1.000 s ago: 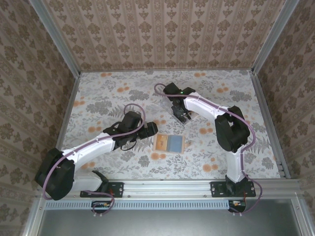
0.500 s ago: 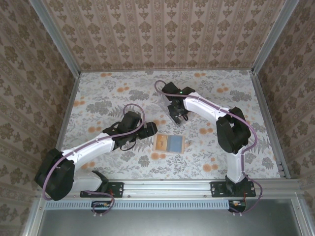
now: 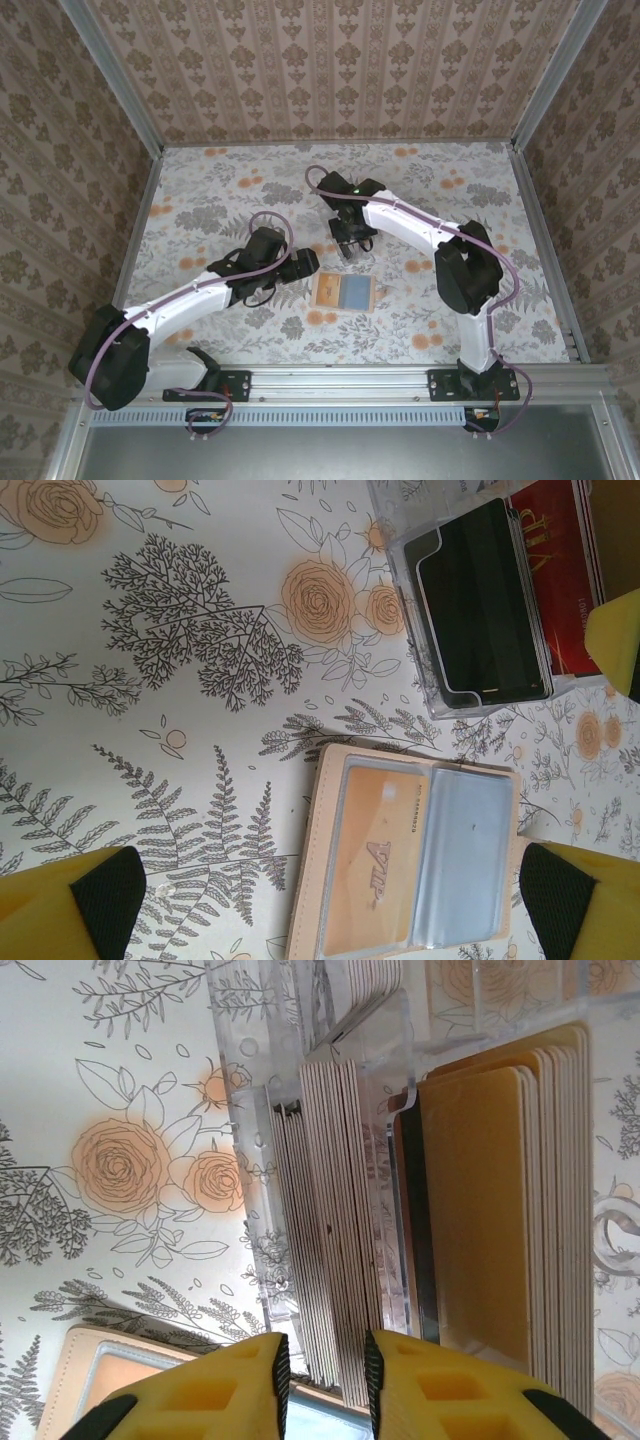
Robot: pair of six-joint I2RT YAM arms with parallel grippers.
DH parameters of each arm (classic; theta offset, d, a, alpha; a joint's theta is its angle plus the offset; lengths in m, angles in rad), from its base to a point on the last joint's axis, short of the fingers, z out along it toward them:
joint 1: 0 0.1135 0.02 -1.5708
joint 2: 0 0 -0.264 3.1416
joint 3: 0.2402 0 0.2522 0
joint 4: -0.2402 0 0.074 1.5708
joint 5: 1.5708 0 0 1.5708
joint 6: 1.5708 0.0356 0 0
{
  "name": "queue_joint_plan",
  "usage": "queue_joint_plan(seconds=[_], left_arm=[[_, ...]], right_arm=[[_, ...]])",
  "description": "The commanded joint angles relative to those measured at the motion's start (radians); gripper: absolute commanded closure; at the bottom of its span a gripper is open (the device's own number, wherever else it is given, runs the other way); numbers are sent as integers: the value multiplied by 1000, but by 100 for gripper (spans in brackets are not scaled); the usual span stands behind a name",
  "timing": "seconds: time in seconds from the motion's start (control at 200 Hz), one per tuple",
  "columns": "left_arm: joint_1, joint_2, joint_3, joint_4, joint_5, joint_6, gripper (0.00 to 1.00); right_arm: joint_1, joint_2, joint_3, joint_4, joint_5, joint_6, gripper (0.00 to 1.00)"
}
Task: Put the credit cards into the card holder
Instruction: Move the storage box to the center of the table, then pick up the credit card from the storage box.
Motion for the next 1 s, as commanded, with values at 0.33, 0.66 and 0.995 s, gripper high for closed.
queue_joint_plan(seconds=[0.33, 0.66, 0.995], left_arm=[[5, -17, -22, -5, 5, -19, 0], [6, -14, -20, -5, 1, -19, 0], [8, -19, -29, -6, -3, -20, 0]], right_arm=[[34, 57, 87, -116, 245, -95, 67], [46, 95, 115, -117, 236, -127, 66], [64, 141, 124, -116, 367, -141, 62]])
